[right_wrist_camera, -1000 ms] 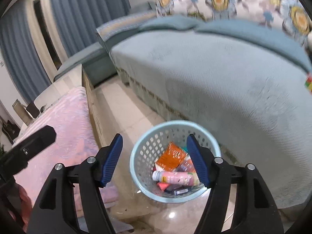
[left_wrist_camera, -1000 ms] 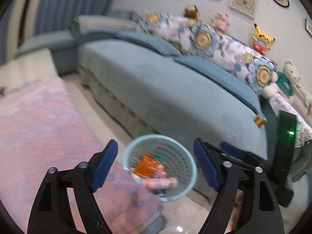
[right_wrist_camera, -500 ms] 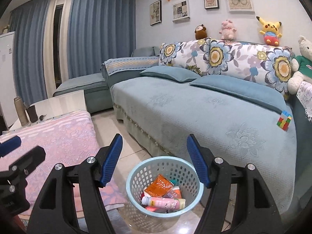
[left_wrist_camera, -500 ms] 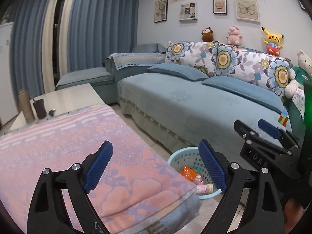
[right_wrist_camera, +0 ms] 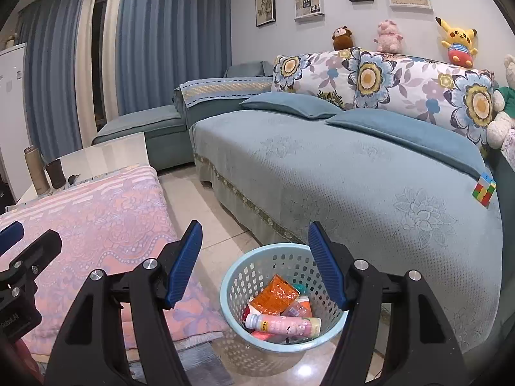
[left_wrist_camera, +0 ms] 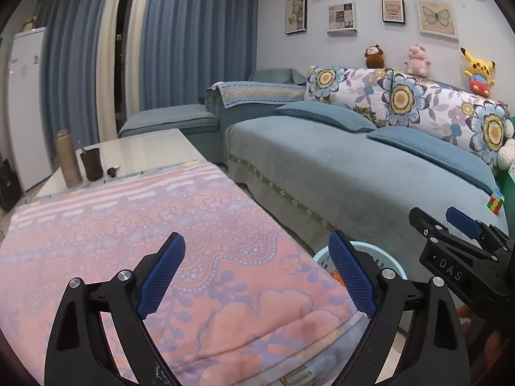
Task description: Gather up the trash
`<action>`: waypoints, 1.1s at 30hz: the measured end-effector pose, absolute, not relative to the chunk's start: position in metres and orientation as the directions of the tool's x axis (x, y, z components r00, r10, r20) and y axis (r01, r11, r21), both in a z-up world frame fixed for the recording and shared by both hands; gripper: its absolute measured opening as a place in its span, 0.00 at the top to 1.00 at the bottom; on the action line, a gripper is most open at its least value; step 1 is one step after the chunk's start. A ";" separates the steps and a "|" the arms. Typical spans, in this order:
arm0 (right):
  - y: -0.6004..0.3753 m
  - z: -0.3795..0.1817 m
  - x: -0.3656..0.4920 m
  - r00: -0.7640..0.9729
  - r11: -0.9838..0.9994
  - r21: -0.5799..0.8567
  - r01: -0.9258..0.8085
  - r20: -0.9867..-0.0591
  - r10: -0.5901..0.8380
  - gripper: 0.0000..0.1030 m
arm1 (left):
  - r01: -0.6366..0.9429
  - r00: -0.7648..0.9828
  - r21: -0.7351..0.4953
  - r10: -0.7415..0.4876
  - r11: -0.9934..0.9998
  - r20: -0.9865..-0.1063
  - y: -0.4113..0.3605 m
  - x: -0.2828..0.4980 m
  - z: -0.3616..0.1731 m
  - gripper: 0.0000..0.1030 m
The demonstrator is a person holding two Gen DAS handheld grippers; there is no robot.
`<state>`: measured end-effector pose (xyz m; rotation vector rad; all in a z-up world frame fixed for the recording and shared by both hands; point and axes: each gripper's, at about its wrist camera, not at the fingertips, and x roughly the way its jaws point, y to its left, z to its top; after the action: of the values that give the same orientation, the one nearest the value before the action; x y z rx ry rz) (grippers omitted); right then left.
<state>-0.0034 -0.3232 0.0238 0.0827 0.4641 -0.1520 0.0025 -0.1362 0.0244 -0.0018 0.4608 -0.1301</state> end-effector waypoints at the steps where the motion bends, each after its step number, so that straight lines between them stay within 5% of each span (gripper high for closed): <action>1: -0.323 0.023 -0.003 0.883 0.985 0.043 0.166 -0.452 -0.129 0.37 | 0.124 0.889 -0.035 -0.126 0.992 -0.441 -0.136 0.002 0.025 0.15; 33: -0.327 0.019 -0.001 0.871 0.983 0.057 0.173 -0.475 -0.126 0.37 | 0.089 0.910 -0.030 -0.093 0.996 -0.403 -0.131 0.001 0.027 0.12</action>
<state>-0.0015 -0.3272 0.0192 0.0984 0.4891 -0.1568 0.0010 -0.1308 0.0270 -0.0113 0.4161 -0.0940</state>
